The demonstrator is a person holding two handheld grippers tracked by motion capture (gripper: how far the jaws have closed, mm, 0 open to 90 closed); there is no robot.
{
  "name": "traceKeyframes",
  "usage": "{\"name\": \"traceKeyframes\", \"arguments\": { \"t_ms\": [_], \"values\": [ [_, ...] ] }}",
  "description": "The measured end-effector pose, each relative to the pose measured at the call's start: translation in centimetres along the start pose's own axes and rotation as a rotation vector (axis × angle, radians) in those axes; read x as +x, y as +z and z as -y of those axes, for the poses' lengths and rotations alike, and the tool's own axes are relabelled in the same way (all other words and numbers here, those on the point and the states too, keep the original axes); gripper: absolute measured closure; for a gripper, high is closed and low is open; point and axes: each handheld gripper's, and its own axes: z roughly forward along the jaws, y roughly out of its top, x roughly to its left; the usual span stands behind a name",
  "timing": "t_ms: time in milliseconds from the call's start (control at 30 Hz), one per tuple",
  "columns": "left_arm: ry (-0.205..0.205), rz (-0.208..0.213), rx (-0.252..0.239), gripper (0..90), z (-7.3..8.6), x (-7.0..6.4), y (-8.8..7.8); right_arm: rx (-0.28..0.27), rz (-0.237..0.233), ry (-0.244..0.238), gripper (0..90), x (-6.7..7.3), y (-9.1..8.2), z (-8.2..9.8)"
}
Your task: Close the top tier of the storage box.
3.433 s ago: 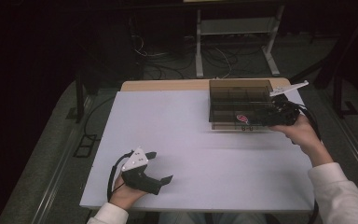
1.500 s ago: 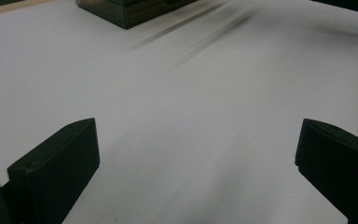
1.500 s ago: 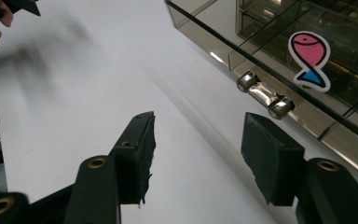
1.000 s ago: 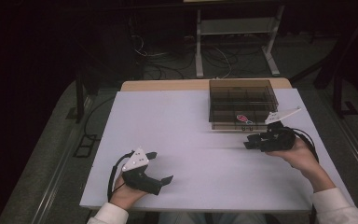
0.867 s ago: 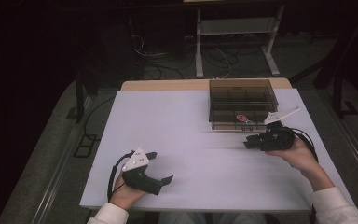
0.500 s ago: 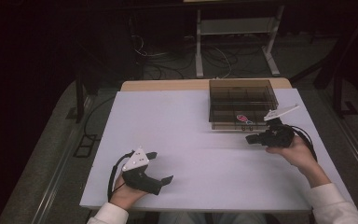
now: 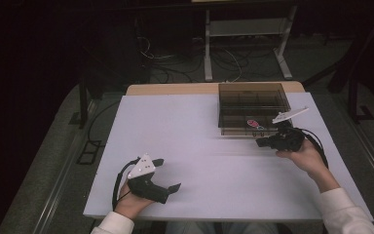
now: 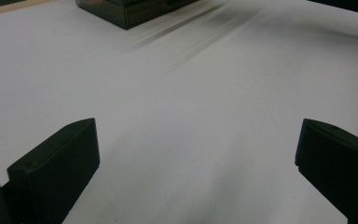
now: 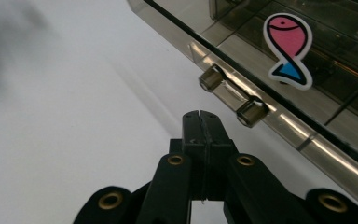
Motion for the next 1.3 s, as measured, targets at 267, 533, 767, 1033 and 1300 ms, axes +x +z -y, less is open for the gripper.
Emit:
{"name": "traceKeyframes", "arguments": {
  "t_ms": [267, 533, 767, 1033, 1300],
  "values": [
    [-0.001, 0.001, 0.001, 0.0, 0.0, 0.0, 0.0, -0.009, 0.012, 0.014, 89.3, -0.4, 0.3, -0.1],
    [0.001, 0.000, 0.000, 0.0, 0.0, 0.0, 0.0, 0.003, 0.007, 0.006, 89.4, -0.2, 0.7, -0.6],
    [0.002, 0.000, 0.001, 0.0, 0.0, 0.0, 0.0, -0.002, 0.012, 0.005, 89.4, -0.4, 1.0, -1.1],
    [0.001, 0.001, 0.001, 0.0, 0.0, 0.0, 0.0, -0.006, 0.019, 0.004, 89.4, -0.5, 1.3, -1.5],
    [0.002, 0.001, 0.001, 0.0, 0.0, 0.0, 0.0, -0.020, 0.011, 0.031, 89.4, -1.3, 1.3, -1.5]
  ]
}}
